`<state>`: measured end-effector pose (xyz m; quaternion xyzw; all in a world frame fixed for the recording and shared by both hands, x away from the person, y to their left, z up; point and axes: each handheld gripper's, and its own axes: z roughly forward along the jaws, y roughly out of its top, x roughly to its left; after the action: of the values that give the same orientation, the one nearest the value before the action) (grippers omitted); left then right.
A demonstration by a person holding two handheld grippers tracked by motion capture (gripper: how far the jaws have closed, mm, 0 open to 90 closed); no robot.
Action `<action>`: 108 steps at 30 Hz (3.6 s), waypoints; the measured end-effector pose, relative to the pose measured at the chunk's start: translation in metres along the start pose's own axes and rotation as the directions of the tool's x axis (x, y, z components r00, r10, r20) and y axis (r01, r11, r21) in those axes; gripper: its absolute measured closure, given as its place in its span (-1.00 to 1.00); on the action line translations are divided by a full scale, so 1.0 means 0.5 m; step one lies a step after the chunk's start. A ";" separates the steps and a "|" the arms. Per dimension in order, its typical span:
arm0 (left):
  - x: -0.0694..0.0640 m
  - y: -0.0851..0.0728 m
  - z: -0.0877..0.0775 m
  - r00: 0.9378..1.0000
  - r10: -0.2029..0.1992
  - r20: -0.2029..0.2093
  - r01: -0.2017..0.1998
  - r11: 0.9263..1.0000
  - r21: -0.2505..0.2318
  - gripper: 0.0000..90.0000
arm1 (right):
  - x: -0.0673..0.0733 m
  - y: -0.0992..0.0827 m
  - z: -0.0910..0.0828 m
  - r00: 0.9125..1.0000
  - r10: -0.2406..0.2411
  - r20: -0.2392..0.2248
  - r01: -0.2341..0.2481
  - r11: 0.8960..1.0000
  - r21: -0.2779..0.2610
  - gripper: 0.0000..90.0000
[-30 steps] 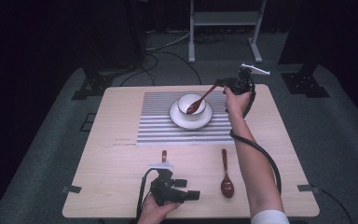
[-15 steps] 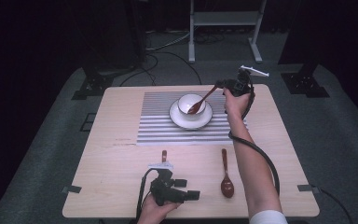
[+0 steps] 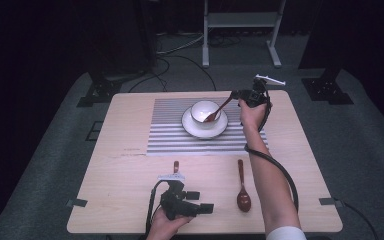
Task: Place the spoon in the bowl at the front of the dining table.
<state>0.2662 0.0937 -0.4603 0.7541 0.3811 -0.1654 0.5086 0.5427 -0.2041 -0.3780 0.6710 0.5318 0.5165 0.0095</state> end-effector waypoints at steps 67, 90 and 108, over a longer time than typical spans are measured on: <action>0.013 0.011 -0.022 0.997 0.010 -0.071 -0.012 0.999 -0.036 -0.91 | -0.050 -0.116 -0.035 0.980 -0.118 -0.157 0.152 0.961 0.230 0.11; 0.015 0.012 -0.025 0.997 0.009 -0.076 -0.011 0.999 -0.037 -0.91 | -0.039 -0.172 -0.055 0.957 -0.218 -0.194 0.271 0.908 0.320 -0.02; 0.018 0.013 -0.030 0.997 0.007 -0.083 -0.011 0.999 -0.040 -0.91 | -0.032 -0.206 -0.074 0.936 -0.266 -0.232 0.337 0.868 0.364 -0.07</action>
<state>0.2749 0.1095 -0.4557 0.7515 0.4017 -0.1240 0.5085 0.4458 -0.1910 -0.4296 0.5194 0.7227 0.4464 -0.0929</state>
